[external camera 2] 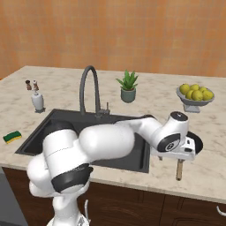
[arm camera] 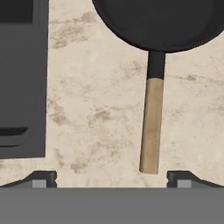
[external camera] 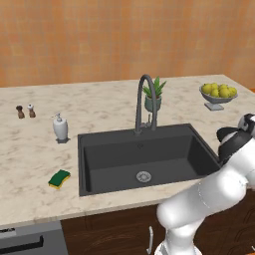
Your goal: Pick the pan and sponge and place them into the sink. Then turn on the water.
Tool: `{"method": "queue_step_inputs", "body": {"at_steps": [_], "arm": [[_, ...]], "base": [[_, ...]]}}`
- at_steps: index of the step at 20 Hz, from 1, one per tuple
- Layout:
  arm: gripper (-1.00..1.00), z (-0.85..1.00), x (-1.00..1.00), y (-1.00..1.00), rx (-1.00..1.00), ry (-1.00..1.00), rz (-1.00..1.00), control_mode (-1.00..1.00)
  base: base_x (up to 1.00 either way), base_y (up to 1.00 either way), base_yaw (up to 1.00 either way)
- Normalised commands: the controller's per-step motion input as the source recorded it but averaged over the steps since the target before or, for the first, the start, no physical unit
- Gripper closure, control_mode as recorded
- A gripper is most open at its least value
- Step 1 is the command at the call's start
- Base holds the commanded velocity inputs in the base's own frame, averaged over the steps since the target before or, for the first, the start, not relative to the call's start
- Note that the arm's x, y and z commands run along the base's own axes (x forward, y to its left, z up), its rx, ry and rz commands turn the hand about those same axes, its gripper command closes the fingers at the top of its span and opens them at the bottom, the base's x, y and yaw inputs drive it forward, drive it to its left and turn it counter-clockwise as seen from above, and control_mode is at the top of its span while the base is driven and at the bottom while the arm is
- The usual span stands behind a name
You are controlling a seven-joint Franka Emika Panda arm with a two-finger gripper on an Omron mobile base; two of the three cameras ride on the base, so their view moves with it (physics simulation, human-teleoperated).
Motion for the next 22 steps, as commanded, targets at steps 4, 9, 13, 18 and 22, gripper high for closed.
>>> {"method": "queue_step_inputs", "body": {"at_steps": [4,9,13,18,22], "arm": [[-1.00,-0.38,0.29,-0.24,0.00,0.00,0.00,-1.00],[-1.00,-0.31,0.29,-0.28,0.00,0.00,0.00,-1.00],[-1.00,-0.22,0.31,-0.26,0.02,0.00,0.01,-1.00],[-1.00,-0.35,0.21,-0.10,0.00,0.00,0.00,-1.00],[-1.00,-0.47,0.18,-0.10,0.00,0.00,0.00,-1.00]], "base": [[0.00,0.00,0.00],[0.00,0.00,0.00],[0.00,0.00,0.00],[0.00,0.00,0.00],[0.00,0.00,0.00]]}}
